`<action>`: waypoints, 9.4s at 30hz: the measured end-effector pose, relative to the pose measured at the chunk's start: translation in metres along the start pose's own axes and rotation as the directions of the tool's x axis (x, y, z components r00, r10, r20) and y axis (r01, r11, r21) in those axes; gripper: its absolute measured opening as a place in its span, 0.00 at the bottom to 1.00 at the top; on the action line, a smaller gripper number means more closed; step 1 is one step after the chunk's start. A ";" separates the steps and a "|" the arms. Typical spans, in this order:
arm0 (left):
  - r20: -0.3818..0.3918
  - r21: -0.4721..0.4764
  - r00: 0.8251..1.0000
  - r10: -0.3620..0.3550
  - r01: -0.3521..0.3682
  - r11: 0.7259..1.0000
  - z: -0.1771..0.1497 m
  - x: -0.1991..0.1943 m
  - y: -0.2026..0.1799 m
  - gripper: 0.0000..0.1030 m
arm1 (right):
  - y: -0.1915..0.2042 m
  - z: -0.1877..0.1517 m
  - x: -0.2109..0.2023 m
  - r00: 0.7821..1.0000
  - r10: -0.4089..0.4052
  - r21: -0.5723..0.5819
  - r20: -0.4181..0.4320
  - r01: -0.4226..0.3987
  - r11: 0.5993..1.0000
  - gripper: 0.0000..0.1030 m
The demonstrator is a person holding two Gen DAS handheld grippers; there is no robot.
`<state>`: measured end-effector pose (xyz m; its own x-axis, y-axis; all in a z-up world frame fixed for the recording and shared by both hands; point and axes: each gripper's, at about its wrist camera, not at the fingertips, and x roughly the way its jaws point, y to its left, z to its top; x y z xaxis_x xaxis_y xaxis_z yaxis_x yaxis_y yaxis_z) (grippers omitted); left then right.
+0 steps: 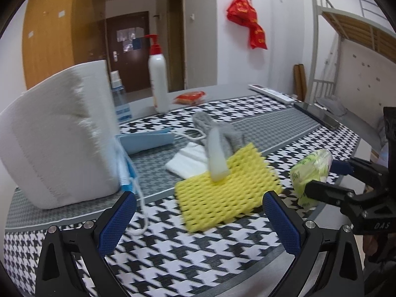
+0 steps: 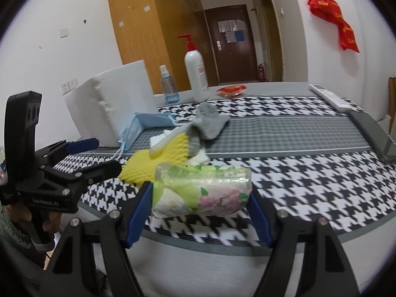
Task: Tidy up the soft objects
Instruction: 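Grasp the floral tissue pack with the right tool while the left tool grasps the yellow foam net, then lift the yellow net and tissue pack and carry both toward the white foam box, then open the left tool to drop the yellow net into the foam box, then lower the tissue pack over the foam box and open the right tool, then move both tools back toward the blue mask and grey sock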
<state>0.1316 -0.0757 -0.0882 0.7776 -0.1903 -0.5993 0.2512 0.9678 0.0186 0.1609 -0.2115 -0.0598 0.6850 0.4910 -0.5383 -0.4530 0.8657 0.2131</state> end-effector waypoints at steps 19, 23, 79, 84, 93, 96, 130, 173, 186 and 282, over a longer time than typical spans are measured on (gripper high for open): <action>-0.177 0.006 0.984 -0.013 0.014 1.000 -0.002 0.041 -0.020 0.72 | -0.024 -0.002 -0.015 0.999 -0.016 0.047 0.045 0.014 0.999 0.75; -0.178 0.003 0.984 -0.003 0.004 1.000 -0.002 0.041 -0.019 0.66 | -0.023 -0.003 -0.015 0.999 -0.016 0.040 0.052 0.014 0.999 0.75; 0.207 -0.047 0.978 0.015 -0.005 0.999 0.020 -0.077 0.027 0.19 | 0.035 0.056 -0.028 0.988 0.069 -0.085 0.141 -0.057 0.995 0.75; 0.232 -0.052 0.972 0.029 -0.017 0.998 0.032 -0.085 0.031 0.19 | 0.041 0.069 -0.027 0.986 0.077 -0.102 0.148 -0.062 0.993 0.75; 0.256 -0.069 0.963 0.083 -0.068 0.995 0.048 -0.090 0.037 0.19 | 0.049 0.086 -0.026 0.984 0.086 -0.138 0.157 -0.064 0.988 0.75; 0.264 -0.073 0.960 0.089 -0.073 0.995 0.055 -0.092 0.039 0.19 | 0.050 0.091 -0.026 0.982 0.086 -0.148 0.169 -0.061 0.987 0.75; 0.301 -0.132 0.934 0.192 -0.158 0.979 0.105 -0.102 0.083 0.19 | 0.082 0.148 -0.020 0.958 0.157 -0.220 0.240 -0.104 0.970 0.75; 0.135 -0.243 0.907 0.398 -0.359 0.901 0.112 -0.068 0.156 0.95 | 0.130 0.177 0.035 0.970 0.203 -0.281 0.136 -0.159 0.946 0.75; 0.178 -0.254 0.890 0.420 -0.371 0.893 0.101 -0.089 0.158 0.99 | 0.143 0.181 0.040 0.970 0.204 -0.301 0.132 -0.157 0.941 0.75; 0.221 -0.299 0.882 0.416 -0.345 0.890 0.079 -0.124 0.151 0.99 | 0.151 0.200 0.049 0.973 0.206 -0.289 0.109 -0.167 0.943 0.99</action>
<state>0.1187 0.0812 0.0522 0.9178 0.1982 -0.3440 -0.2169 0.9761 -0.0163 0.2402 -0.0371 0.1096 0.6354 0.6662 -0.3905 -0.7061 0.7060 0.0554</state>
